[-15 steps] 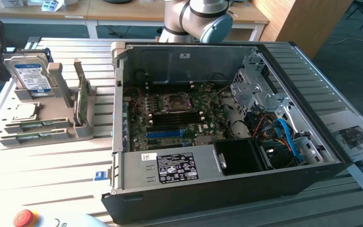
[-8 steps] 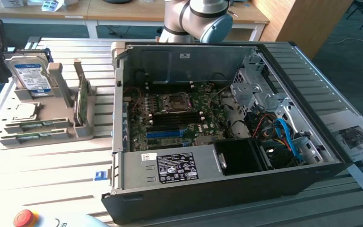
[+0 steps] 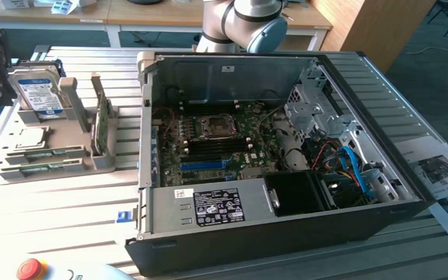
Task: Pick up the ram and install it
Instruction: 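Pick up the ram and move it above insertion slot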
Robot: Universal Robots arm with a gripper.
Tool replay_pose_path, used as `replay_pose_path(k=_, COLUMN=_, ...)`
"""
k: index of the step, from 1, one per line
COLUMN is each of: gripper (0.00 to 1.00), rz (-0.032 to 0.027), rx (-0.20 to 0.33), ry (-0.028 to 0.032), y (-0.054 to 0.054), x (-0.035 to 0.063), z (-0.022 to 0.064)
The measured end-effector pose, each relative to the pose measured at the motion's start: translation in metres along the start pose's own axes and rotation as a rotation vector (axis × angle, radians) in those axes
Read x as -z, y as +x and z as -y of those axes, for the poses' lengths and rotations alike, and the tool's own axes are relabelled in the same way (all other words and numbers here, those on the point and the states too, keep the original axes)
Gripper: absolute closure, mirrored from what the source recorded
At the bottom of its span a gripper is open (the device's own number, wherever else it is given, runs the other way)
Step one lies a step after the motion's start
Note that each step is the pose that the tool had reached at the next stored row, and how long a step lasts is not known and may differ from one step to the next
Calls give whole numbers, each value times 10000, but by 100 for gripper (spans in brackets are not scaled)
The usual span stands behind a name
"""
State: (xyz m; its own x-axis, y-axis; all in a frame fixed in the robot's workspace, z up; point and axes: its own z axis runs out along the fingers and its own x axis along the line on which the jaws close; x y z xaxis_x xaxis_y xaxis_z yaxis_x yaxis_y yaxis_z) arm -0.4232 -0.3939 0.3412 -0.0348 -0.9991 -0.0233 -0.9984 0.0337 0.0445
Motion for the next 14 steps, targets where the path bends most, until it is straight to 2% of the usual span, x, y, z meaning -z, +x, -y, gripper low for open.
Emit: replay_pose_path(k=14, gripper=76, rz=0, rx=-1, ry=1, y=6, x=-254, z=11)
